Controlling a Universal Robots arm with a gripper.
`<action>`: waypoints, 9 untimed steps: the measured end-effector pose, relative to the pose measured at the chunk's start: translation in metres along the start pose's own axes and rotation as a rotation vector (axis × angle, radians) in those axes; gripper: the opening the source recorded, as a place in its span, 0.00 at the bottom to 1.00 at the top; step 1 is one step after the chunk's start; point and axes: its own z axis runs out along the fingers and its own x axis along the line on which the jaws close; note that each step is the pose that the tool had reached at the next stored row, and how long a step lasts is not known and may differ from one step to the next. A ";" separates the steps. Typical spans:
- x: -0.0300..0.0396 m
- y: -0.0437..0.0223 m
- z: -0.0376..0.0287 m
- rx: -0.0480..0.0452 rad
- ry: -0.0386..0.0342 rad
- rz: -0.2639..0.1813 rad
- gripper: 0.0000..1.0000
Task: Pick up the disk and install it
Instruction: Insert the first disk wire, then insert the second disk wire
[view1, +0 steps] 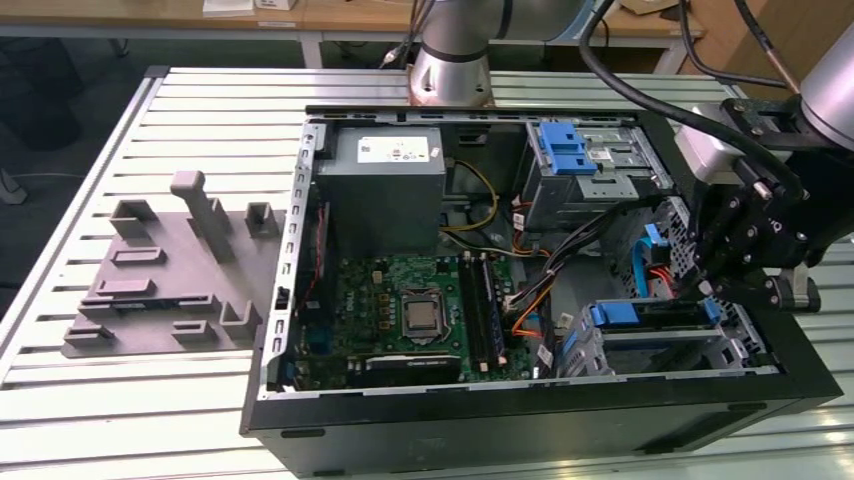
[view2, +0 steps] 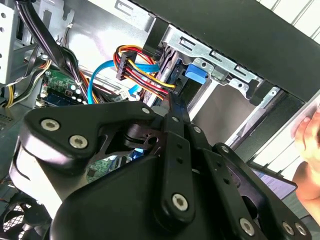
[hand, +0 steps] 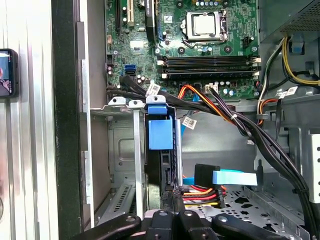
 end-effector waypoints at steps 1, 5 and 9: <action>0.0000 0.0000 0.0000 0.0000 -0.0001 0.000 0.11; 0.0000 0.0000 0.0000 -0.0001 -0.0004 0.000 0.11; 0.0000 0.0000 0.0000 0.0000 -0.0007 0.000 0.11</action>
